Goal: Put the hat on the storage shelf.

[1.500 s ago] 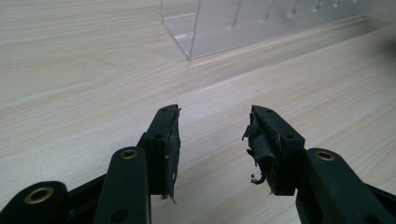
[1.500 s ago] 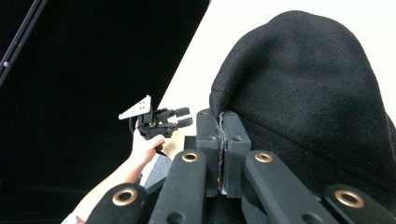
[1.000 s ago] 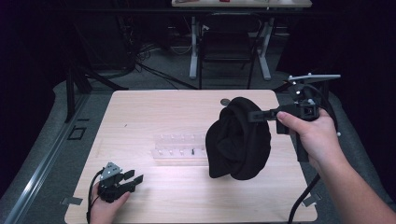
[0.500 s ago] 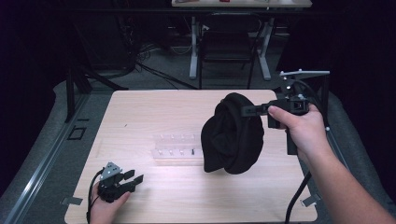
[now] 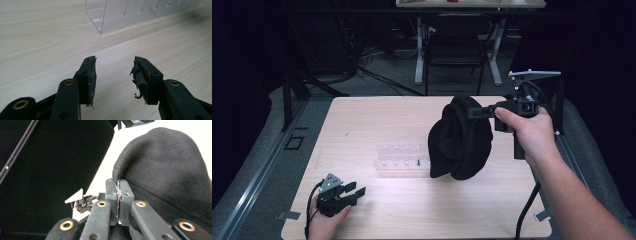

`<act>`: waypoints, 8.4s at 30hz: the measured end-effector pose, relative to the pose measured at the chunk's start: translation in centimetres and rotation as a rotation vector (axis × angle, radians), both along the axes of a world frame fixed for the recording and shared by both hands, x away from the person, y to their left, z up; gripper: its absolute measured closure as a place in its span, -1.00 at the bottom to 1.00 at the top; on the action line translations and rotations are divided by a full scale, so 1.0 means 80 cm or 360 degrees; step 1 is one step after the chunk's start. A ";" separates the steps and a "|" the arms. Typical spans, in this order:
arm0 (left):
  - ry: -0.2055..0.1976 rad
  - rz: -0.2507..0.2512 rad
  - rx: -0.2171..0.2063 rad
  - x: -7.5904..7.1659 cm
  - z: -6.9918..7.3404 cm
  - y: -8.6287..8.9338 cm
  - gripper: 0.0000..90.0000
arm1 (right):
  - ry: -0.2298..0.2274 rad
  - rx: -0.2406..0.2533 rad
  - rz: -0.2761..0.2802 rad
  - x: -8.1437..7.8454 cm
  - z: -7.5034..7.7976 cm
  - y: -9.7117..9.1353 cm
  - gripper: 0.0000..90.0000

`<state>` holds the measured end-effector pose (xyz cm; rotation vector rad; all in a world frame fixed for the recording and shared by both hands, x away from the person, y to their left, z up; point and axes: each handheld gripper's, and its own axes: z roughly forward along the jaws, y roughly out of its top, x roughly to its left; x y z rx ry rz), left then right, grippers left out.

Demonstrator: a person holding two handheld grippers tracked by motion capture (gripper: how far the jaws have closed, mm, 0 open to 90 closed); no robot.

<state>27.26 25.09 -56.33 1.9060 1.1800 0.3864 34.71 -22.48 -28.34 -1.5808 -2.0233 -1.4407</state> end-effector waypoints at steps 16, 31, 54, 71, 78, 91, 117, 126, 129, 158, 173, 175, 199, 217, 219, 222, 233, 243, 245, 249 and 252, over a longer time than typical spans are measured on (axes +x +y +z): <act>0.0000 -0.0004 -0.0003 0.001 0.000 0.000 0.18 | -0.0007 0.0000 -0.0015 0.018 -0.001 0.016 0.97; 0.0000 -0.0010 -0.0009 0.001 0.000 -0.001 0.18 | -0.0006 0.0005 -0.0038 0.035 -0.006 0.031 0.97; -0.0008 -0.0012 -0.0011 0.002 0.001 -0.002 0.17 | 0.0014 -0.0017 -0.0046 0.050 -0.018 0.051 0.97; -0.0077 -0.0066 -0.0074 0.003 0.017 -0.022 0.18 | 0.0029 0.0012 -0.0039 0.053 -0.029 0.057 0.96; -0.0106 -0.0086 -0.0091 0.003 0.031 -0.030 0.20 | 0.0015 0.0021 0.0001 0.054 -0.028 0.070 0.96; -0.0201 -0.0146 -0.0082 0.015 0.055 -0.056 0.22 | 0.0005 0.0062 0.0036 0.057 -0.030 0.088 0.96; -0.0354 -0.0394 -0.0041 0.031 0.106 -0.150 0.31 | 0.0003 0.0087 0.0059 0.058 -0.031 0.094 0.96; -0.0370 -0.0462 -0.0025 0.031 0.110 -0.172 0.38 | -0.0001 0.0092 0.0060 0.059 -0.032 0.095 0.96; -0.0364 -0.0483 -0.0019 0.031 0.109 -0.179 0.40 | 0.0001 0.0092 0.0066 0.059 -0.032 0.096 0.96; -0.0384 -0.0455 0.0128 0.038 0.103 -0.210 0.69 | 0.0002 0.0104 0.0084 0.060 -0.034 0.100 0.95; -0.0404 -0.0458 0.0144 0.037 0.102 -0.210 0.73 | -0.0002 0.0116 0.0080 0.058 -0.035 0.098 0.94; -0.0408 -0.0454 0.0141 0.037 0.101 -0.210 0.74 | -0.0002 0.0115 0.0084 0.058 -0.035 0.098 0.94; -0.0332 -0.0304 0.0118 0.041 0.071 -0.168 0.89 | -0.0087 0.0112 0.0080 0.039 -0.024 0.072 0.84; -0.0274 -0.0268 0.0064 0.035 0.051 -0.141 0.70 | -0.0108 0.0070 0.0053 0.026 -0.033 0.052 0.84; -0.0284 -0.0260 0.0088 0.034 0.050 -0.137 0.58 | -0.0121 0.0036 0.0037 0.023 -0.033 0.050 0.83; -0.0277 -0.0238 0.0079 0.030 0.050 -0.133 0.44 | -0.0131 0.0021 0.0033 0.019 -0.035 0.047 0.82; -0.0259 -0.0204 -0.0045 0.017 0.056 -0.090 0.18 | -0.0187 -0.0119 0.0004 -0.001 -0.048 0.035 0.70; -0.0238 -0.0118 -0.0093 0.010 0.045 -0.053 0.17 | -0.0190 -0.0216 -0.0010 -0.018 -0.081 0.019 0.72; -0.0241 -0.0103 -0.0089 0.009 0.042 -0.050 0.17 | -0.0204 -0.0241 -0.0018 -0.022 -0.087 0.019 0.72; -0.0216 -0.0102 -0.0088 0.009 0.037 -0.046 0.17 | -0.0252 -0.0298 -0.0019 -0.032 -0.098 0.018 0.70; -0.0202 -0.0112 -0.0098 0.008 0.032 -0.046 0.19 | -0.0276 -0.0325 -0.0028 -0.040 -0.110 0.017 0.69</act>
